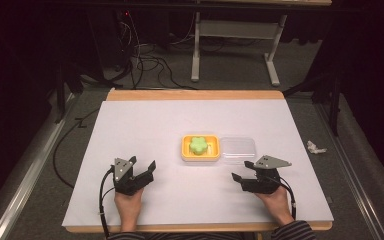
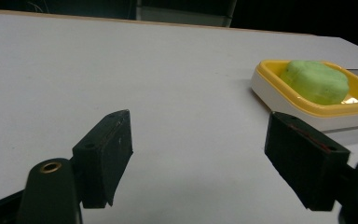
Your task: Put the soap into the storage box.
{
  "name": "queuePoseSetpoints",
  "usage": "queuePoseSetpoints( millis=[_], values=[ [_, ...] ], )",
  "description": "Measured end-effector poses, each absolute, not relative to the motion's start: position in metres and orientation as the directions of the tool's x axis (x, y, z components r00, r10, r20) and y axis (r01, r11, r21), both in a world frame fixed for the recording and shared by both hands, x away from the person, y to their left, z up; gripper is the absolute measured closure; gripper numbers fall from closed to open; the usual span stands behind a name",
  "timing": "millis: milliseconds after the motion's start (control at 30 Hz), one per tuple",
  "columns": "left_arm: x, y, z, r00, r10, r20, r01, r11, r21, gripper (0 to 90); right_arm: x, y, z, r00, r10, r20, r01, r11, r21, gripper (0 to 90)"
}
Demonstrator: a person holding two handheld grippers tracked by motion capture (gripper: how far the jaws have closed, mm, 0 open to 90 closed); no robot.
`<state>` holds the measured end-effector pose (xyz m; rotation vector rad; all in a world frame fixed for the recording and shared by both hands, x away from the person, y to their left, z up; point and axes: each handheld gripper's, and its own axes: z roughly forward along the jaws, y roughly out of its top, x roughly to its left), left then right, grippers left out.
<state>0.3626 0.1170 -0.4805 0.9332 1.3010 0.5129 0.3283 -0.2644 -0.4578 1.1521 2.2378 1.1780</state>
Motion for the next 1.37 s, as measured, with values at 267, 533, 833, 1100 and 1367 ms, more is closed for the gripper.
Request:
queuePoseSetpoints(
  millis=[267, 533, 833, 1100, 1367],
  values=[
    [0.363, 0.117, -0.480, 0.229, 0.777, -0.586, 0.175, 0.560, 0.810, 23.9, 0.324, -0.262, -0.465, -0.611, 0.789, 0.057, 0.512, 0.339, 0.790, 31.3],
    [0.363, 0.117, -0.481, 0.226, 0.779, -0.585, 0.176, 0.558, 0.811, 24.0, 0.322, -0.261, -0.475, -0.617, 0.786, 0.046, 0.518, 0.361, 0.775, 31.2],
    [0.363, 0.117, -0.481, 0.225, 0.779, -0.585, 0.176, 0.558, 0.811, 24.0, 0.319, -0.259, -0.480, -0.619, 0.785, 0.023, 0.521, 0.388, 0.760, 31.1],
    [0.363, 0.117, -0.480, 0.224, 0.779, -0.586, 0.174, 0.560, 0.810, 23.9, 0.317, -0.258, -0.481, -0.605, 0.796, -0.002, 0.513, 0.392, 0.764, 31.0],
    [0.363, 0.117, -0.480, 0.229, 0.777, -0.587, 0.173, 0.561, 0.810, 23.8, 0.319, -0.259, -0.481, -0.593, 0.805, 0.013, 0.532, 0.380, 0.757, 29.8]
  ],
)
